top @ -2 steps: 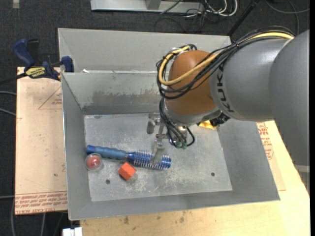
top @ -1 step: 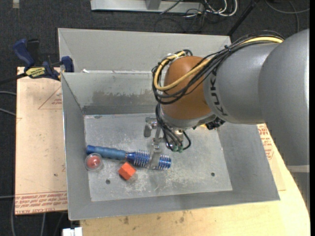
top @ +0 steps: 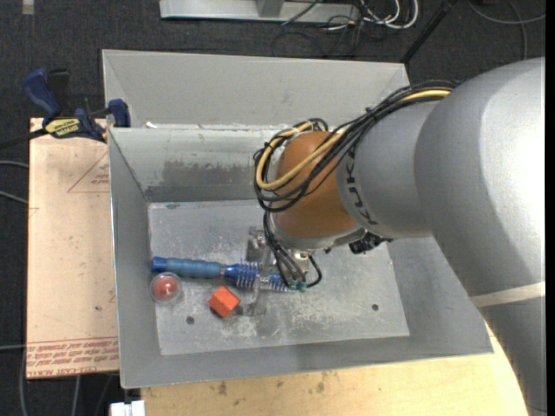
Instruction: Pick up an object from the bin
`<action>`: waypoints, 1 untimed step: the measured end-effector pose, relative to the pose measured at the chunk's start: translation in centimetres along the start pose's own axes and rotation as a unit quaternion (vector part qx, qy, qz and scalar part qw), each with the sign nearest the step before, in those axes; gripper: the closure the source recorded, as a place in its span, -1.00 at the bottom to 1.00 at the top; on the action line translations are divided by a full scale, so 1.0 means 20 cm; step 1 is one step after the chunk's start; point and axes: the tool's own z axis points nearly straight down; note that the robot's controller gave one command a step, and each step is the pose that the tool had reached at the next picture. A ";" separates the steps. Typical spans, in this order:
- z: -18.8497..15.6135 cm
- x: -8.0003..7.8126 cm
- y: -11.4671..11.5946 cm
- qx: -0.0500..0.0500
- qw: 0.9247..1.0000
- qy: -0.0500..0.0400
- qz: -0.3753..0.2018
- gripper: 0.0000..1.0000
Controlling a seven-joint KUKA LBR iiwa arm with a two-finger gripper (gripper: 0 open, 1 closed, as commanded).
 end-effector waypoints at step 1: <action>0.00 0.00 0.00 -0.001 1.000 -0.001 0.001 -1.00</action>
Offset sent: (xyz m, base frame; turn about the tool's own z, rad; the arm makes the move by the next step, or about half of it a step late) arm 0.0000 0.0000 0.0000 0.0000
